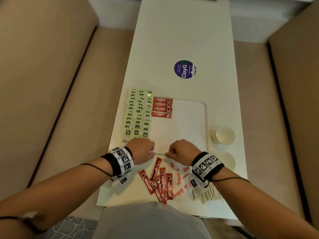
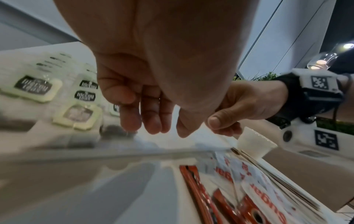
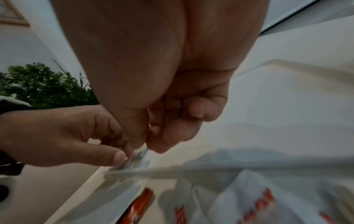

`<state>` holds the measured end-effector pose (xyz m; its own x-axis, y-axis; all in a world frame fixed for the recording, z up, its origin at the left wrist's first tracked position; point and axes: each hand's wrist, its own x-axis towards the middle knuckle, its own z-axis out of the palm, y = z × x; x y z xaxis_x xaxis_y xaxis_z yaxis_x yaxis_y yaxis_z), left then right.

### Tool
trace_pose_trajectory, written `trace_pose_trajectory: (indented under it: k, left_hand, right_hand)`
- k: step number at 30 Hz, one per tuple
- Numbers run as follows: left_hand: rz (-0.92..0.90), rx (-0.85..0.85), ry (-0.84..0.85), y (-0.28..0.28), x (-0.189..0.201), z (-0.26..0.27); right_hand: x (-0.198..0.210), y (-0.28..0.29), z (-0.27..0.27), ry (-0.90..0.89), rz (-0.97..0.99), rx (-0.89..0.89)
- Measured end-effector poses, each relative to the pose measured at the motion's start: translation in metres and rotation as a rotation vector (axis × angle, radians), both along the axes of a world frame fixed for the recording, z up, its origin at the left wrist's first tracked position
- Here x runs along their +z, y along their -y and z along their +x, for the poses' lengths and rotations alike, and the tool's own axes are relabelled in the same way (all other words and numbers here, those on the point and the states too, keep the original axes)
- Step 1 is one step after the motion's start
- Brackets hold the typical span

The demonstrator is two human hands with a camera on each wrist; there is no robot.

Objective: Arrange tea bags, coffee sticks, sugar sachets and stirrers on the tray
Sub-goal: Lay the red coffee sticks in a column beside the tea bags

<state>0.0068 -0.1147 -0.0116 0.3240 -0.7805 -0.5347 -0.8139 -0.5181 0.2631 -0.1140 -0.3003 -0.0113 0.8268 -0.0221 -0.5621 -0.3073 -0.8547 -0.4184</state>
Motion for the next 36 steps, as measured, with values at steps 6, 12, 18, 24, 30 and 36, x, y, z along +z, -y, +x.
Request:
trace_pose_trajectory:
  k: [6,12,18,24,30,36]
  left_hand:
    - [0.081,0.002,-0.077,-0.006,-0.01,-0.032]
    - [0.11,0.048,-0.032,-0.003,-0.014,-0.053]
    - [0.102,0.122,-0.028,-0.004,-0.023,-0.057]
    - [0.086,0.127,-0.073,-0.007,-0.024,-0.057]
    - [0.048,0.223,-0.208,-0.013,-0.023,-0.054]
    - [0.041,0.271,-0.35,-0.013,-0.021,-0.053]
  right_hand:
    - [-0.005,-0.029,-0.034,-0.115,-0.077,0.114]
    - [-0.012,-0.045,-0.056,-0.212,-0.158,0.125]
    - [-0.011,-0.053,-0.061,-0.182,-0.193,0.06]
    - [-0.012,-0.058,-0.061,-0.184,-0.179,0.009]
    - [-0.017,-0.059,-0.063,-0.183,-0.121,-0.034]
    - [-0.02,-0.056,-0.063,-0.162,-0.069,-0.055]
